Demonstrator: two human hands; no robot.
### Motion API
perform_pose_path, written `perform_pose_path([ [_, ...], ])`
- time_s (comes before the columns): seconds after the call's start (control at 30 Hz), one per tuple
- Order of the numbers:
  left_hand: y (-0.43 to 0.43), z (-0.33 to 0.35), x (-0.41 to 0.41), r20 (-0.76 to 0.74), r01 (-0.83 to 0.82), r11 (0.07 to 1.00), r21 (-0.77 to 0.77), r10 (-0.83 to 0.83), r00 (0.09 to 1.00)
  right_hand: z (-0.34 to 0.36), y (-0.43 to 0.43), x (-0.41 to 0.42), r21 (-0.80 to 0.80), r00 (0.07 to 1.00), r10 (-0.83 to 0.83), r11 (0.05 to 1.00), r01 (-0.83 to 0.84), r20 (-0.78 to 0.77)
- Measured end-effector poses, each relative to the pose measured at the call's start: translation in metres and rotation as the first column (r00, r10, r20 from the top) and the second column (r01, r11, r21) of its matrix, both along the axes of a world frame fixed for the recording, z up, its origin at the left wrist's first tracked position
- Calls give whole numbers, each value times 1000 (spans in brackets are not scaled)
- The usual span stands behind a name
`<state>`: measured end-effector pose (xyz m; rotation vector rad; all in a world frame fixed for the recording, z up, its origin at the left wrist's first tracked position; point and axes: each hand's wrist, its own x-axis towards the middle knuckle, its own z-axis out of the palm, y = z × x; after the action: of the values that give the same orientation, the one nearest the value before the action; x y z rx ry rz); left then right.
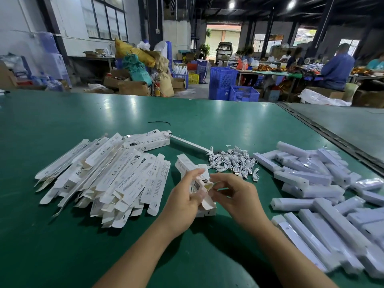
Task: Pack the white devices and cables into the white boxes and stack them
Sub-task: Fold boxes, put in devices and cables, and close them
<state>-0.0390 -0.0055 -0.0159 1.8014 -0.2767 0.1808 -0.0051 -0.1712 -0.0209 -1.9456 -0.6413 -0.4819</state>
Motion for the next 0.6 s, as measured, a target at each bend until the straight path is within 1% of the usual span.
perform_pose_path([
  [0.07, 1, 0, 0, 35, -42, 992, 120, 38, 999, -3, 2, -1, 13, 1000, -24, 1000, 24, 8],
  [0.1, 1, 1, 0, 70, -67, 985, 156, 56, 996, -4, 3, -1, 22, 999, -30, 999, 29, 14],
  [0.13, 2, 1, 0, 96, -81, 985, 155, 67, 993, -4, 4, -2, 33, 999, -32, 999, 32, 11],
  [0.2, 2, 3, 0, 103, -94, 993, 77, 86, 991, -3, 7, -3, 63, 999, -36, 997, 36, -4],
  [0.27, 2, 2, 3, 96, -106, 993, -60, 112, 989, -1, 8, -3, 67, 1000, -13, 998, 11, 27],
  [0.37, 3, 2, 6, 68, -121, 964, -238, 141, 988, 3, 3, -4, -85, 985, 51, 996, -37, 167],
  [0.47, 5, 2, 7, 34, -113, 936, -333, 132, 991, 7, 0, -6, -185, 974, 120, 979, -84, 191],
  [0.53, 6, 3, 7, 4, -105, 908, -406, 117, 993, 7, 2, -7, -207, 971, 130, 974, -88, 200],
  [0.6, 6, 3, 8, -27, -89, 874, -477, 86, 996, 5, 5, -8, -173, 972, 98, 983, -61, 212],
])
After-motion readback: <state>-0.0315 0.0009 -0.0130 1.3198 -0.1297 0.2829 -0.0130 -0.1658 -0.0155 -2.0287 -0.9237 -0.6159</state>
